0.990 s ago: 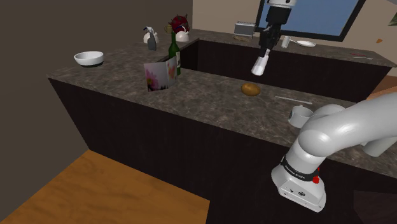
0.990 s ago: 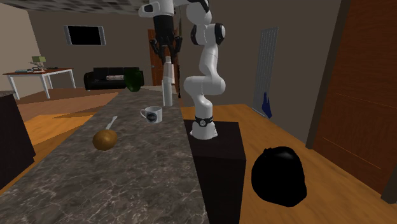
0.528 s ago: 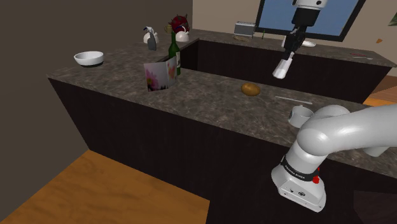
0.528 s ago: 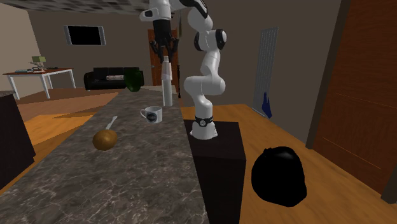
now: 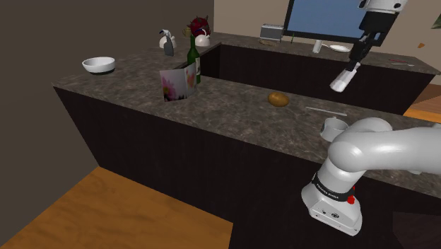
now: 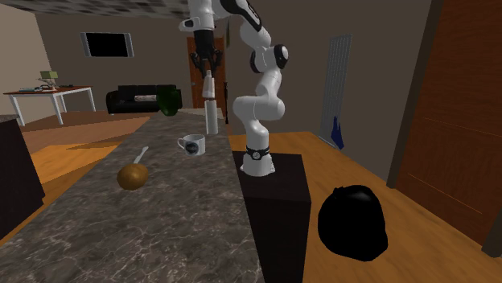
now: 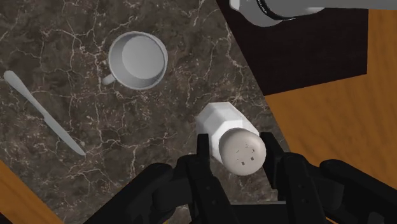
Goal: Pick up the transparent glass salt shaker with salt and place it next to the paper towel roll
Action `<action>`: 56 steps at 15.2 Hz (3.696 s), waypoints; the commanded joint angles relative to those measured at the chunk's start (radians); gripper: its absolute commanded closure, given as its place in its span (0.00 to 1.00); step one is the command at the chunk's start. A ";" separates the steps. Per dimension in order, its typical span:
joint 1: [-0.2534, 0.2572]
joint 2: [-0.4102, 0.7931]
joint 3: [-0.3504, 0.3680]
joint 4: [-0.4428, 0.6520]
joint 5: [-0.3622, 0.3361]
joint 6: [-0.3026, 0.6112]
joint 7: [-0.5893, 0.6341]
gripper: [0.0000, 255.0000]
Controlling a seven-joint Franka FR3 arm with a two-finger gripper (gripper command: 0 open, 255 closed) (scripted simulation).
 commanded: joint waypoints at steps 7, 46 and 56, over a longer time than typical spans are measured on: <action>-0.044 -0.115 -0.115 0.043 -0.156 -0.123 -0.164 1.00; -0.113 -0.398 -0.474 0.050 -0.673 -0.194 -0.566 1.00; -0.157 -0.483 -0.552 -0.071 -0.751 -0.142 -0.561 1.00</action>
